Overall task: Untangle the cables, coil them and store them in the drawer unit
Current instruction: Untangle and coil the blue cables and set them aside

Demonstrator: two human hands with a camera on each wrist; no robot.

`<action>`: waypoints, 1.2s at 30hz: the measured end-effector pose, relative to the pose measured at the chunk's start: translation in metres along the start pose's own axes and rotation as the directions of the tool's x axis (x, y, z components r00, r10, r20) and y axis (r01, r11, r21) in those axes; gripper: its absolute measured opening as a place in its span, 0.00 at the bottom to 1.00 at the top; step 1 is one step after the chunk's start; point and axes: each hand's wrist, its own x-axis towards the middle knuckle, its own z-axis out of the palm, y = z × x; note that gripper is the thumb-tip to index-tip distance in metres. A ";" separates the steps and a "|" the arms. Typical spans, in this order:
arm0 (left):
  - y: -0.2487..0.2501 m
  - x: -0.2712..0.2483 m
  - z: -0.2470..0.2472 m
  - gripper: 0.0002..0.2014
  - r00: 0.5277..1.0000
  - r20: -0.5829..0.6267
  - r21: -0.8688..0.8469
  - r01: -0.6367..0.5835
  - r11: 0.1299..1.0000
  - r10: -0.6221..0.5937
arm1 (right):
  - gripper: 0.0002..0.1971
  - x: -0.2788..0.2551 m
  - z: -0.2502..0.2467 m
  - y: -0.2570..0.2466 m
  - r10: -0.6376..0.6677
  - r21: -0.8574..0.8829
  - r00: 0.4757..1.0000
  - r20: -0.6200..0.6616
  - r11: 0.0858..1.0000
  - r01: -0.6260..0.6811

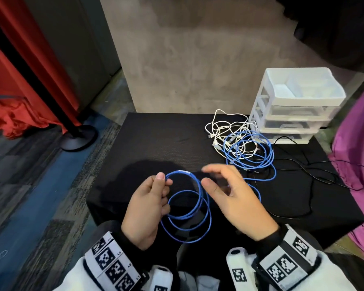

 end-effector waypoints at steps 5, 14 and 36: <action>0.015 -0.006 0.006 0.12 0.963 0.232 0.076 -0.159 0.984 0.138 | 0.34 0.011 -0.010 -0.001 0.072 0.206 0.968 0.240 0.971 -0.124; 0.031 -0.009 -0.004 0.17 0.894 0.449 0.277 -0.140 0.951 0.001 | 0.12 0.014 -0.019 -0.022 0.007 0.123 0.964 0.267 0.992 -0.041; 0.007 0.008 0.007 0.15 0.992 -0.036 -0.207 0.110 0.972 -0.119 | 0.20 0.000 0.015 -0.003 0.234 0.528 0.927 0.294 0.768 -0.362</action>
